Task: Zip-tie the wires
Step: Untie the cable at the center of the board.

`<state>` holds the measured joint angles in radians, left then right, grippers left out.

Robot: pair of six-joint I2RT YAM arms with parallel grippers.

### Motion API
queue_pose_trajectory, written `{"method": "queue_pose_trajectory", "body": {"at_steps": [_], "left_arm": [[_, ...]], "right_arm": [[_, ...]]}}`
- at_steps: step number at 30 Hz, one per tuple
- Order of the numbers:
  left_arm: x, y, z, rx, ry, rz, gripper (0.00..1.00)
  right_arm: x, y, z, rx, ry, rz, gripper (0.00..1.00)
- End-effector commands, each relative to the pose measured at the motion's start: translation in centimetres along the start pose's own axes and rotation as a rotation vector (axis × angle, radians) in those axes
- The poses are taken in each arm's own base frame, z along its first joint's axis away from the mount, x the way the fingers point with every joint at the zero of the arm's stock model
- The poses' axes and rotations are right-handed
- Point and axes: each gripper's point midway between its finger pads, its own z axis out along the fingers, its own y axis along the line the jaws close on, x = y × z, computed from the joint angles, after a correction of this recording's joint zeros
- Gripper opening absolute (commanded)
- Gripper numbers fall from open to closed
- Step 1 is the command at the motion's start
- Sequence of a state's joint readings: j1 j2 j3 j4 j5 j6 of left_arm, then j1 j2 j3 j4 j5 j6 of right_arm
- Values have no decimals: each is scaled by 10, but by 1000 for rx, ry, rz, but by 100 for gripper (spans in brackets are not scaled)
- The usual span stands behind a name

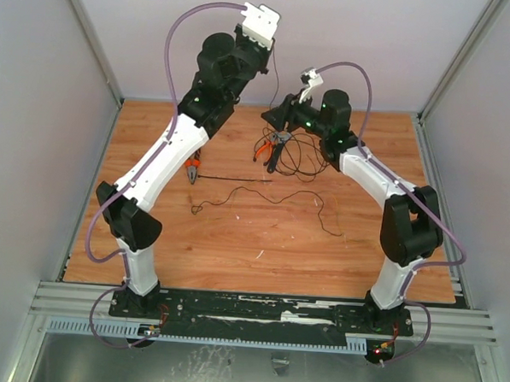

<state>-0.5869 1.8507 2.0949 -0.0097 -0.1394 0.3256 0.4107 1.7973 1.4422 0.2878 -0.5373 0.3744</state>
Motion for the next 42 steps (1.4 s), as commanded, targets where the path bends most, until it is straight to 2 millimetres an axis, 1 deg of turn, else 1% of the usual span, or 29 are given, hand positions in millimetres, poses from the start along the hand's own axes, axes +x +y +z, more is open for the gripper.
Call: {"method": "queue_pose_trajectory", "body": {"at_steps": [1,4,9,14,15,17,19,21,22,23,24,25,28,31,33,35,37,39,42], "left_arm": [[-29,8,-12,-23,-49,-26,0],[-35,12,-15,-36,-58,-30,0],[-45,17,-17,-48,-77,-42,0],[-53,21,-20,-58,-90,-46,0],[-54,21,-21,-58,-93,-46,0],[-55,23,-22,-64,-93,-45,0],[-56,26,-23,-76,-91,-40,0],[-55,29,-25,-91,-81,-27,0],[-54,32,-26,-103,-74,-18,0],[-51,36,-27,-122,-61,-7,0],[-48,39,-29,-143,-45,4,0],[-45,44,-32,-165,-29,16,0],[-28,57,-44,-233,33,41,0],[-10,68,-59,-279,88,38,0],[0,78,-70,-307,111,14,0],[7,87,-82,-328,124,-14,0],[10,94,-92,-342,129,-37,0],[13,97,-103,-347,134,-52,0],[16,95,-118,-337,138,-70,0]], "right_arm": [[17,1,10,-37,16,24,46],[37,0,14,-36,45,37,46],[76,-7,18,-26,102,72,46],[116,-15,12,0,154,106,45],[125,-17,10,10,168,113,43],[138,-22,7,26,188,119,36],[149,-26,3,41,208,121,27],[152,-30,0,64,221,112,13],[151,-31,-1,78,227,102,7],[145,-33,-3,97,225,86,1],[134,-33,-5,118,216,64,0],[124,-35,-7,145,210,41,0],[78,-42,-17,246,185,-30,0],[32,-49,-32,354,176,-88,0],[13,-55,-45,433,199,-115,0],[-14,-57,-56,490,187,-159,0],[-43,-57,-67,536,157,-201,0],[-72,-53,-76,565,121,-243,0],[-106,-42,-87,577,91,-291,0]]}}
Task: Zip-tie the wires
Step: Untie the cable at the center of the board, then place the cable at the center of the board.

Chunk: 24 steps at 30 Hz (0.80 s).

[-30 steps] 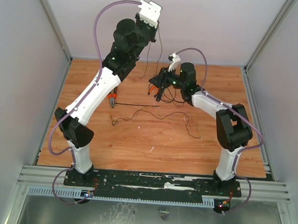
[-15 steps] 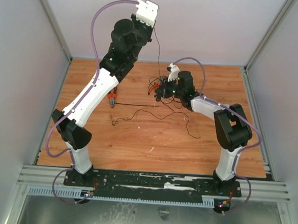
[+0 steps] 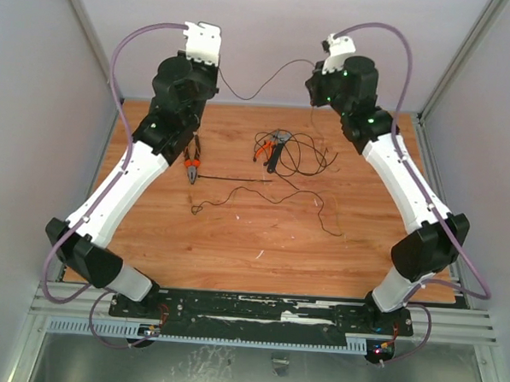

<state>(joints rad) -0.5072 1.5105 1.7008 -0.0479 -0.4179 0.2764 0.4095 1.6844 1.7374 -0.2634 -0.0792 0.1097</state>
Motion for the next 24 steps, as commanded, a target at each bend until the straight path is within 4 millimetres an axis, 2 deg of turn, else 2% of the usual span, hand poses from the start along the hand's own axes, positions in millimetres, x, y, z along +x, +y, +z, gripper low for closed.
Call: {"method": "queue_pose_trajectory", "body": {"at_steps": [1,3,5,8,14,18,20,24], "left_arm": [[-9,12,-25,-10,-31,-72,0],[4,12,-33,-6,-8,-73,0],[22,10,-40,0,24,-70,0],[58,3,-52,19,90,-76,0],[104,-7,-78,50,184,-148,0],[126,-12,-94,70,228,-180,0],[134,-11,-101,68,242,-182,0],[139,-3,-110,45,256,-176,0]], "right_arm": [[-23,-19,-27,95,34,-96,0],[-29,-19,-39,95,43,-109,0],[-22,-19,-52,100,80,-110,0],[3,-19,-74,107,160,-103,0],[67,-16,-114,108,316,-40,0],[102,-16,-131,117,378,-13,0],[112,-13,-138,100,393,-3,0],[128,7,-146,12,414,22,0]]}}
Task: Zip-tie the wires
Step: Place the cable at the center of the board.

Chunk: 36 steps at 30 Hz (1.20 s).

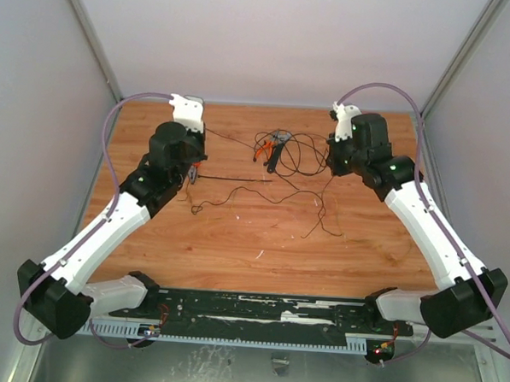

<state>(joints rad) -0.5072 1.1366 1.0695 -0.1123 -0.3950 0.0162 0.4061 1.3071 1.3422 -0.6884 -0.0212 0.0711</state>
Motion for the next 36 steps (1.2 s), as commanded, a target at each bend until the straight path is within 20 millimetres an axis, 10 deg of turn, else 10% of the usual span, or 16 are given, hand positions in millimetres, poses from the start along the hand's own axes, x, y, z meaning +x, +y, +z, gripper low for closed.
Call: {"method": "queue_pose_trajectory", "body": {"at_steps": [1,7,21,36], "left_arm": [[-12,7,-13,-17,-40,-44,0],[-10,6,-16,-6,-41,-35,0],[81,-15,11,2,160,-30,0],[136,-75,29,99,282,-12,0]], "right_arm": [[6,22,-12,-93,-19,22,0],[22,3,-12,23,26,20,0],[76,-41,-9,278,241,7,0],[130,-85,2,517,412,-10,0]]}}
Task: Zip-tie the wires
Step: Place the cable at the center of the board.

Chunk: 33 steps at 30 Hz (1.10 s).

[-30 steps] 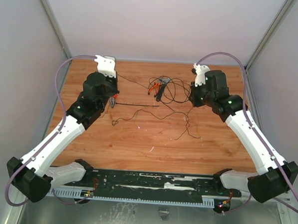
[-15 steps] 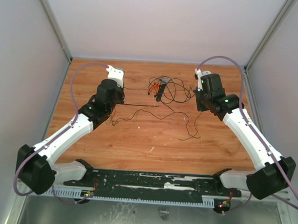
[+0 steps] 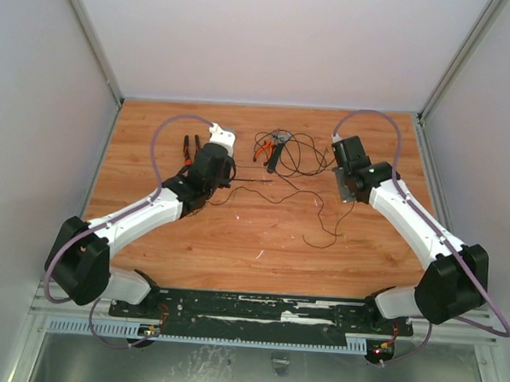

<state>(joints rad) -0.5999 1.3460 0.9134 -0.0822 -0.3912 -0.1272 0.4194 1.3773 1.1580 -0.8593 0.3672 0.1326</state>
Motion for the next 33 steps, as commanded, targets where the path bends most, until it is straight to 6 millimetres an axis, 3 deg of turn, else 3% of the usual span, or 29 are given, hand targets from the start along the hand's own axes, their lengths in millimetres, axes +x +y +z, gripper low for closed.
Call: {"method": "queue_pose_trajectory", "body": {"at_steps": [1,7,12,16,24,33], "left_arm": [[-1,-20,7,33,-14,-18,0],[3,-46,15,83,-12,-6,0],[11,-61,27,108,19,16,2],[23,-68,36,111,51,53,4],[43,-73,50,105,103,95,10],[56,-84,61,126,139,111,25]], "right_arm": [[7,-25,7,133,35,35,0],[15,-55,12,238,84,81,0],[18,-65,22,252,118,103,0],[22,-61,40,231,155,106,0],[58,-49,87,202,291,82,0],[62,-53,108,186,336,89,4]]}}
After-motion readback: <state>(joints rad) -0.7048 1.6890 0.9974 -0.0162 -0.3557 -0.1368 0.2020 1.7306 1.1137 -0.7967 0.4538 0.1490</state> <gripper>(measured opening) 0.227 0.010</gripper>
